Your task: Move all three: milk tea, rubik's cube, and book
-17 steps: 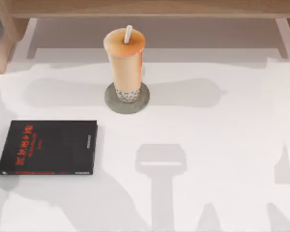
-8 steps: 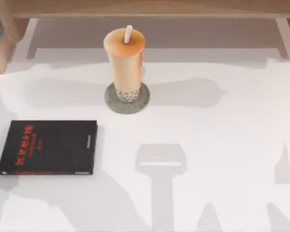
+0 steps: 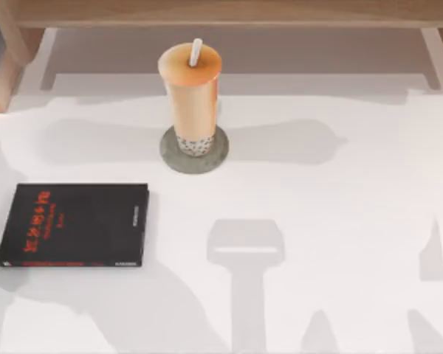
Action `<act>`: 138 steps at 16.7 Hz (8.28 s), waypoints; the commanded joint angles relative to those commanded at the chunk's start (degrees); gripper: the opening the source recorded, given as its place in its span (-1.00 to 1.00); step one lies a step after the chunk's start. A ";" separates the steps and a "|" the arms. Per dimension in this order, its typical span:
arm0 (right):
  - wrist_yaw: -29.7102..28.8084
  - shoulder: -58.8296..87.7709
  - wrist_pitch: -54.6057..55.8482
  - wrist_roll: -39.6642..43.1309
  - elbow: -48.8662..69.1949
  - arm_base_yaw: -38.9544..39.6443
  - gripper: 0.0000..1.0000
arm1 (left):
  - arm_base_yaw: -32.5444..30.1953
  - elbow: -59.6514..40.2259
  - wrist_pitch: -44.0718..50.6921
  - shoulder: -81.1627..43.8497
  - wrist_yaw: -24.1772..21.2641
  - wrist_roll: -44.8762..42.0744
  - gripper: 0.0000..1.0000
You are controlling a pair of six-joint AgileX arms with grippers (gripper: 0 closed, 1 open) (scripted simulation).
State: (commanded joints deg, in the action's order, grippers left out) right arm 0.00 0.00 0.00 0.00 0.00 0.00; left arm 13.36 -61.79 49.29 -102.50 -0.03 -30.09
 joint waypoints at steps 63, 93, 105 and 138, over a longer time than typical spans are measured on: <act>0.00 0.00 0.00 0.00 0.00 0.00 1.00 | -34.59 -52.59 -50.64 -12.80 18.89 29.23 -0.70; 0.00 0.00 0.00 0.00 0.00 0.00 1.00 | -35.76 -42.56 -53.52 -5.60 20.29 29.18 1.00; 0.00 0.00 0.00 0.00 0.00 0.00 1.00 | -12.45 -43.45 -77.49 -2.74 9.56 25.03 1.00; 0.00 0.00 0.00 0.00 0.00 0.00 1.00 | 6.63 -26.79 -80.63 -17.99 -22.30 30.45 -0.06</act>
State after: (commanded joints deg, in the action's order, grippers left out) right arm 0.00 0.00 0.00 0.00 0.00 0.00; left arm 19.98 -88.59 -31.34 -120.49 -22.33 0.35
